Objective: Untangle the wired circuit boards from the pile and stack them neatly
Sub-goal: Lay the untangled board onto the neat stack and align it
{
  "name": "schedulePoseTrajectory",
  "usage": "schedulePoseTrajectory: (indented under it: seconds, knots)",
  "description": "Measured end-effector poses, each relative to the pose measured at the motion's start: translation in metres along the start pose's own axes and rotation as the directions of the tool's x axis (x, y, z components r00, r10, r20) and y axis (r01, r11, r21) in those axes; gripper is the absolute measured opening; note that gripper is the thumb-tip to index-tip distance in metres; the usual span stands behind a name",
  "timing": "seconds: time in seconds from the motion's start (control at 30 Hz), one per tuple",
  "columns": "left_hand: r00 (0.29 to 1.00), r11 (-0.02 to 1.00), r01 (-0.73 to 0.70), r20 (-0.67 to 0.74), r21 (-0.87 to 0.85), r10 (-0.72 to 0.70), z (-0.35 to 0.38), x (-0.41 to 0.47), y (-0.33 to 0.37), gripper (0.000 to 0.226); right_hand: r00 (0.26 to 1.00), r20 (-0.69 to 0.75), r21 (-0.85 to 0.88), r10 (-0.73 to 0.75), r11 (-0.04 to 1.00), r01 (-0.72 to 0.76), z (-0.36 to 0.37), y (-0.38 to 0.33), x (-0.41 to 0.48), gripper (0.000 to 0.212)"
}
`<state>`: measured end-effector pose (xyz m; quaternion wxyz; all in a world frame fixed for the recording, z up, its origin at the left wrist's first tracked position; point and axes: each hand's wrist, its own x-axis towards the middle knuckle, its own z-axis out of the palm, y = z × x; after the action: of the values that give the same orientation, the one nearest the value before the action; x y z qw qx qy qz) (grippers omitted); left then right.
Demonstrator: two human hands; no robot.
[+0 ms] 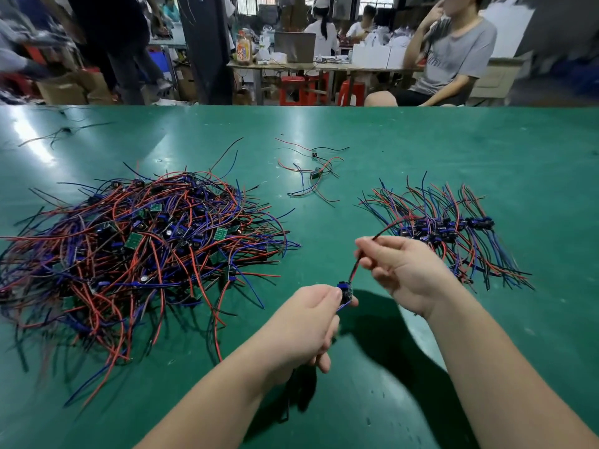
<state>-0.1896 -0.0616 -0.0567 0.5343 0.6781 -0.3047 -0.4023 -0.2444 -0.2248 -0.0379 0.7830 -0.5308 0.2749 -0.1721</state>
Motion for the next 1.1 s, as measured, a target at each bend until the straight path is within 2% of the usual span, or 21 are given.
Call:
schedulePoseTrajectory:
  seconds: [0.13, 0.33, 0.57, 0.7, 0.77, 1.0, 1.1]
  knots:
    - [0.999, 0.997, -0.011, 0.05, 0.078, 0.007, 0.0, -0.001, -0.001, 0.032, 0.984, -0.178, 0.22, -0.033, 0.973, 0.072, -0.02, -0.014, 0.004, 0.019]
    - [0.999, 0.99, -0.018, 0.049, 0.137, 0.012, 0.0, 0.0, 0.0, 0.029, 0.973, -0.182, 0.224, -0.143, 0.957, 0.182, -0.023, -0.013, 0.007, 0.02]
    - [1.0, 0.955, 0.001, -0.001, 0.297, -0.001, -0.005, 0.001, -0.001, 0.026, 0.97, -0.243, 0.222, -0.022, 0.972, 0.078, -0.031, -0.017, 0.007, 0.017]
    - [0.997, 0.852, -0.012, -0.054, 0.524, 0.047, -0.011, 0.001, -0.003, 0.028, 0.973, -0.23, 0.267, 0.017, 0.962, 0.047, -0.034, -0.017, 0.009, 0.02]
    - [0.996, 0.82, -0.007, -0.066, 0.572, 0.055, -0.011, 0.002, -0.004, 0.027, 0.974, -0.225, 0.275, 0.039, 0.961, 0.025, -0.034, -0.017, 0.009, 0.021]
    - [0.998, 0.823, -0.011, -0.042, 0.568, 0.042, -0.01, 0.0, -0.003, 0.024, 0.948, -0.267, 0.234, 0.172, 0.966, -0.11, -0.034, -0.016, 0.013, 0.034]
    - [0.999, 0.855, -0.008, -0.032, 0.518, 0.029, -0.009, 0.001, -0.005, 0.026, 0.944, -0.286, 0.266, 0.163, 0.96, -0.085, -0.034, -0.014, 0.015, 0.036]
